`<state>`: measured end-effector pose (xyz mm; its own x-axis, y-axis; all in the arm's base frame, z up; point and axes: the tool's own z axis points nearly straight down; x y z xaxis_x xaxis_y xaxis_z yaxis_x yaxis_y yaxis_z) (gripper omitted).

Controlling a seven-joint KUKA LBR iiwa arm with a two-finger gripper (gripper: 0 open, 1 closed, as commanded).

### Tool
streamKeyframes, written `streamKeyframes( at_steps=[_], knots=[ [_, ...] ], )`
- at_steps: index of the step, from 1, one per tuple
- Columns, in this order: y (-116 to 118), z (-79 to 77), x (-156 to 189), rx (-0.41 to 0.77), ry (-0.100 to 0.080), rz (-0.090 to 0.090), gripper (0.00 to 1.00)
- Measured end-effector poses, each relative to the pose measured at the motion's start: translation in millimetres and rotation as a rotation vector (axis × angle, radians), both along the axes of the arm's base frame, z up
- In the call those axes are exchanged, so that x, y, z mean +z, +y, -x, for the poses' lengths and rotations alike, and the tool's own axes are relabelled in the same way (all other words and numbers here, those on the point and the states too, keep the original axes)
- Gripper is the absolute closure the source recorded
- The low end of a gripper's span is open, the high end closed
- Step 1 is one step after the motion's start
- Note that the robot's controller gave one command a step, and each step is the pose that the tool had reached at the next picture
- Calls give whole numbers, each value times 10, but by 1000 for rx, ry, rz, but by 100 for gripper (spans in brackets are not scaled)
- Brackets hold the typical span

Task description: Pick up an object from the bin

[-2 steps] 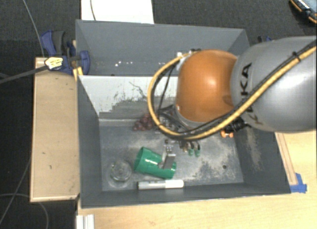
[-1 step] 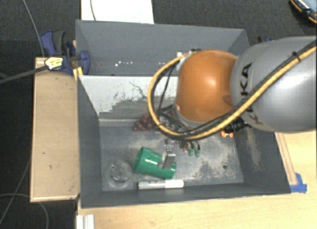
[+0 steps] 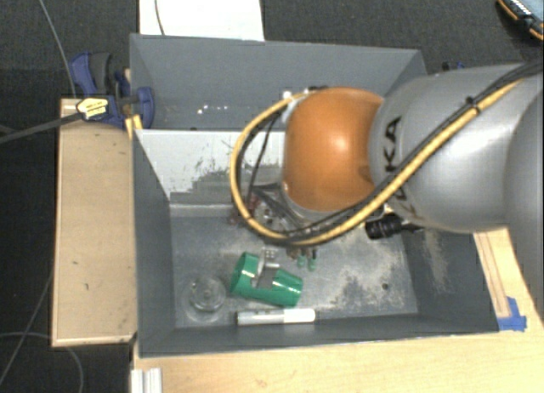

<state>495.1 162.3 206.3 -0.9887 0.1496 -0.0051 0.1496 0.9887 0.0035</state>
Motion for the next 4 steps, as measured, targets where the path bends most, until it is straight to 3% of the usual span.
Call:
streamKeyframes(
  at_steps=[1, 2, 3, 4],
  knots=[
    [-549, 3, -165, 117, 1, 3, 0],
    [334, 134, -683, 12, 2, -1, 0],
    [-142, 147, -1139, 172, -1, 8, 0],
    [-175, 129, -1012, 51, -8, -5, 0]
  ],
)
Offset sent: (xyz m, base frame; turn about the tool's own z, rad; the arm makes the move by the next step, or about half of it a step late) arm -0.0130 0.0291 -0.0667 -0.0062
